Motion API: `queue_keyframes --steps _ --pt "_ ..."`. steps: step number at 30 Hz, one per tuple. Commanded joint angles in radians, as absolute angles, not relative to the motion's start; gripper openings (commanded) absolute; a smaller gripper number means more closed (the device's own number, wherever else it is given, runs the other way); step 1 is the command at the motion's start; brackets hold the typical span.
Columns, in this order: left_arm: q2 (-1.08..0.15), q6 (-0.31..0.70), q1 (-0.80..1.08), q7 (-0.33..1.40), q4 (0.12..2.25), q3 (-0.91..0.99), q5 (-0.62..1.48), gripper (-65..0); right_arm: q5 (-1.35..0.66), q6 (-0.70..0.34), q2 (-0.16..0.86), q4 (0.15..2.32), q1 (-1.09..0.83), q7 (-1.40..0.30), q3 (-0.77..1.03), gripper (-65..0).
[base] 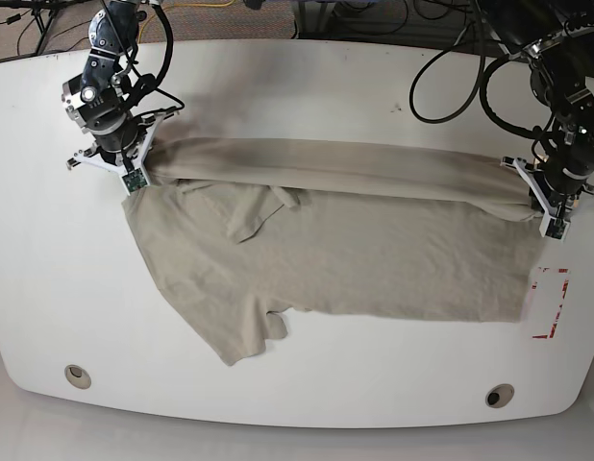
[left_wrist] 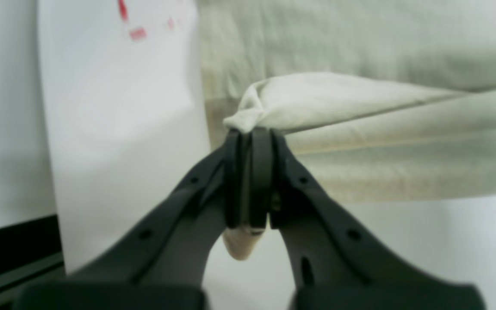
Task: Layout the t-shirt on the table in an organized manner, then fold the t-shirt properly
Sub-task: 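Lower the stretched t-shirt and drag it flat across the table, then open both grippers and release the t-shirt edge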
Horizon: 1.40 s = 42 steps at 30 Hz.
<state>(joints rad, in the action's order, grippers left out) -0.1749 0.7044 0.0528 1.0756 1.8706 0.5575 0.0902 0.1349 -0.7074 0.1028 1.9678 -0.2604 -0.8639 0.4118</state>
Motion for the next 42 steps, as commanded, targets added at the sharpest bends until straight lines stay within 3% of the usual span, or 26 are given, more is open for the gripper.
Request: queue_keyframes --steps 1,29,32,37,39,42 --pt "-0.193 0.698 0.061 1.05 1.886 0.564 0.093 -65.0 0.142 -0.698 0.113 1.983 -0.272 -0.846 0.417 -64.8" --pt "-0.223 0.698 0.251 1.05 1.886 0.564 0.087 -65.0 0.145 -0.698 0.085 1.986 -0.36 -0.885 0.417 -62.8" --pt "-0.236 0.698 0.252 1.052 1.886 0.564 0.085 -56.0 0.145 -0.698 0.087 1.986 -0.38 -0.885 0.417 -53.9" --pt "-0.252 0.698 0.263 1.052 1.886 0.564 0.085 -27.5 0.145 -0.698 0.087 1.986 -0.392 -0.885 0.415 -27.7" --pt "-0.254 0.698 0.263 1.052 1.886 0.564 0.085 -22.1 0.145 -0.698 0.088 1.988 -0.395 -0.885 0.415 -21.1" --pt "-0.26 0.698 0.263 1.052 1.886 0.565 0.085 -22.5 0.143 -0.698 0.091 1.988 -0.403 -0.885 0.415 -19.3"
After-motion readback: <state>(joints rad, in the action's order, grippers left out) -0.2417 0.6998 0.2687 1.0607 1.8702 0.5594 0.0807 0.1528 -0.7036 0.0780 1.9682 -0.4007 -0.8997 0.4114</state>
